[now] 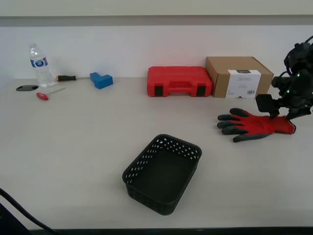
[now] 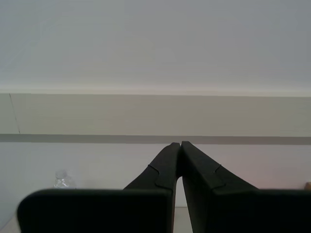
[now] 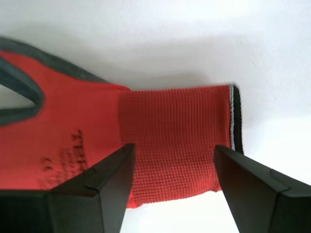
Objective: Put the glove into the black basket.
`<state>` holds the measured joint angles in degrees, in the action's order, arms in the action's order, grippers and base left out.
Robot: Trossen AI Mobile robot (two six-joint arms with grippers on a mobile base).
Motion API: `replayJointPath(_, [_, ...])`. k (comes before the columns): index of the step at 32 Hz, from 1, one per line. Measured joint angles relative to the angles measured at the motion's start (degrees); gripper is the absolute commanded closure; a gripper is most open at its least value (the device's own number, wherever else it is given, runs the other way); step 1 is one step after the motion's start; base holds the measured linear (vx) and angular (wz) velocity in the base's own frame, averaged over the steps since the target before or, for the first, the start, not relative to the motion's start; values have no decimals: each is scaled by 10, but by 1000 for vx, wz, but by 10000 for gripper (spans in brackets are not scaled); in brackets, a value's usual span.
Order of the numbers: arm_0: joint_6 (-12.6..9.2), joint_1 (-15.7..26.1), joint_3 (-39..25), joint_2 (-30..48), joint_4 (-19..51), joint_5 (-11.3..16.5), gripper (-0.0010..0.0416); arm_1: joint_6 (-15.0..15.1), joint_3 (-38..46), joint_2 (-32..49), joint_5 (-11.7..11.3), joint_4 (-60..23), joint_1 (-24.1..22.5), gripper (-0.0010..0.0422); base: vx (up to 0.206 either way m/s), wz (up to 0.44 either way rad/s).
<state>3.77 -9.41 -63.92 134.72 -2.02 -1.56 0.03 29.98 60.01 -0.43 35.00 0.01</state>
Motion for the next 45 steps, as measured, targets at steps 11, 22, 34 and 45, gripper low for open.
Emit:
replayJointPath(11, [2,18,-82,90,34,1,187,0,0,0,-2,-1,0,412,0,0])
replayJointPath(22, [5,19,-85,89,42,22,404,0,0,0,-2,-1,0,412,0,0])
replayJointPath(34, [10,22,-84,-6,78,141,407,0,0,0,-2,-2,0,412,0,0])
replayJointPath(45, [7,79,-81,-164,188,189,407,0,0,0,-2,-5,0,412,0,0])
